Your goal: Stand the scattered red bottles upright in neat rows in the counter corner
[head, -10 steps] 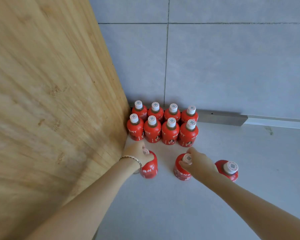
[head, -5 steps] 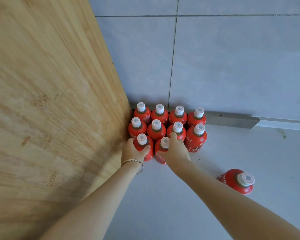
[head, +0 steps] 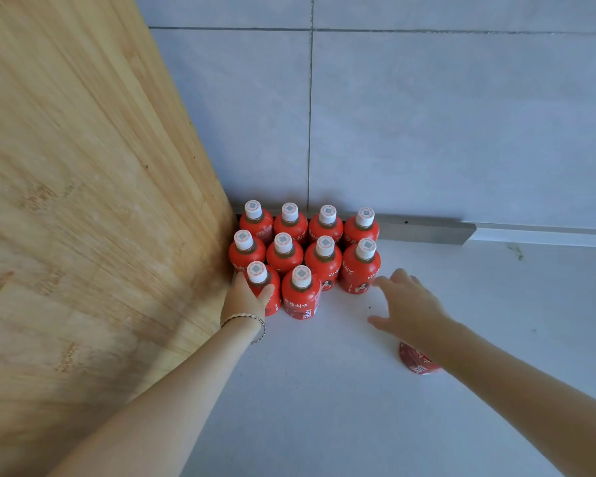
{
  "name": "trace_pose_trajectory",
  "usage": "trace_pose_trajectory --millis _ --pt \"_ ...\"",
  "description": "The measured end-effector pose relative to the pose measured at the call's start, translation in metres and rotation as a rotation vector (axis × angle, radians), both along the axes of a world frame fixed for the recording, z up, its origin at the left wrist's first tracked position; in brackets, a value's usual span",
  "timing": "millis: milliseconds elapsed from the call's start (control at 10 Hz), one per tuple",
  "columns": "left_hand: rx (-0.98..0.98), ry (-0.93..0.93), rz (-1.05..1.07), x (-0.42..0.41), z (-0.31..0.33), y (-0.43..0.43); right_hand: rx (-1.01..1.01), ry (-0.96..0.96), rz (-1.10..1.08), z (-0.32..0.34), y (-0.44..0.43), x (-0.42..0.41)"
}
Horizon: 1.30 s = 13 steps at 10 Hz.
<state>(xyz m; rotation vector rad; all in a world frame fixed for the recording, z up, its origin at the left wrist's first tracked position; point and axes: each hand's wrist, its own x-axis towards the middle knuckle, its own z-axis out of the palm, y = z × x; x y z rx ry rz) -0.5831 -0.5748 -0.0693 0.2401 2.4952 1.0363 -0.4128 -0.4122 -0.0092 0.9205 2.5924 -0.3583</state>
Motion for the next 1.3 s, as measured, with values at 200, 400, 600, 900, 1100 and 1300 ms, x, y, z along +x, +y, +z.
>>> trace_pose_trajectory --millis 200,400,600,900,1100,1300 --pt "-0.049 0.044 -0.03 0.006 -0.003 0.002 0.006 -0.342 -0.121 0.001 0.025 0.051" --pt "-0.039 0.04 -0.044 0.004 -0.004 0.0 -0.083 0.003 -0.255 0.005 0.01 0.025" --pt "-0.04 0.032 -0.078 0.003 -0.005 -0.004 -0.185 0.221 -0.296 -0.009 -0.019 -0.041" --pt "-0.109 0.057 -0.062 0.0 -0.013 -0.002 -0.353 0.491 -0.501 -0.032 -0.038 -0.047" --pt "-0.133 0.035 -0.017 0.003 -0.011 0.004 -0.487 0.41 -0.693 -0.048 -0.046 -0.038" --pt "-0.194 0.018 -0.041 0.004 -0.003 0.002 -0.44 0.142 -0.583 -0.047 -0.045 -0.034"
